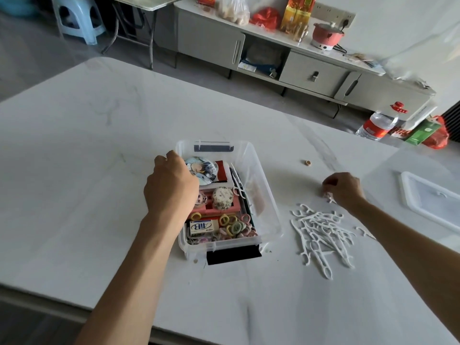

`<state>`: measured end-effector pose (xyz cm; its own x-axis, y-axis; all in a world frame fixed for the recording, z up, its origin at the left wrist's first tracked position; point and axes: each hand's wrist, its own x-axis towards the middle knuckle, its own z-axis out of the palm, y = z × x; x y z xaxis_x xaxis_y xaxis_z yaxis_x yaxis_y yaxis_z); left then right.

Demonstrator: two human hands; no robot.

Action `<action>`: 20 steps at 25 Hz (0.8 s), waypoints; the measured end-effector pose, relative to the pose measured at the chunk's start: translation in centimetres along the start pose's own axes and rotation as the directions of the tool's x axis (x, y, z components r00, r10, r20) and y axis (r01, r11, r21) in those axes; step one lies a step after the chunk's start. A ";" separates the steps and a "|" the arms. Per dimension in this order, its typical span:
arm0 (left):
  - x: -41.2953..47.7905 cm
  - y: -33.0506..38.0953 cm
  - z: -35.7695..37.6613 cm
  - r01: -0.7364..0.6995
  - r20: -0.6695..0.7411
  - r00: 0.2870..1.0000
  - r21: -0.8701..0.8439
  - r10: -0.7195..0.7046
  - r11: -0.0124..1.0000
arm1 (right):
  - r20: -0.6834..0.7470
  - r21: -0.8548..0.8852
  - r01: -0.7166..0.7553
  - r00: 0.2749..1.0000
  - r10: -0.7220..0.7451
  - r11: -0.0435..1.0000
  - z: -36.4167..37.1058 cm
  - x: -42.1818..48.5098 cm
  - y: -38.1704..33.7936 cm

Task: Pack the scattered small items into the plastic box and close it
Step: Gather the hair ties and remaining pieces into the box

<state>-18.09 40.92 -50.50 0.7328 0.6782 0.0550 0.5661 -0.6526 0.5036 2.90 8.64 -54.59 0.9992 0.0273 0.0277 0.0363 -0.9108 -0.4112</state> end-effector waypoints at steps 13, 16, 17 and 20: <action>-0.5 0.3 -0.3 -0.010 0.018 1.000 0.027 0.010 1.000 | -0.023 0.065 0.091 0.996 -0.090 0.994 0.2 -2.5 -1.5; -0.4 0.3 -0.1 -0.007 0.007 1.000 0.032 0.007 0.999 | -0.049 0.188 0.049 0.998 -0.041 0.981 0.7 1.0 -3.3; -0.3 0.4 -0.1 -0.005 0.005 1.000 0.030 0.005 1.000 | -0.046 0.191 0.029 0.999 -0.021 0.981 1.0 2.4 -3.7; -0.4 0.4 -0.1 -0.002 -0.002 1.000 0.022 0.002 1.000 | -0.018 0.092 -0.055 0.998 0.057 0.994 2.5 5.4 -4.3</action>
<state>-18.23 40.44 -50.22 0.7332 0.6775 0.0583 0.5728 -0.6616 0.4840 8.20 13.71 -54.90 0.9993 -0.0324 0.0208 -0.0179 -0.8692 -0.4941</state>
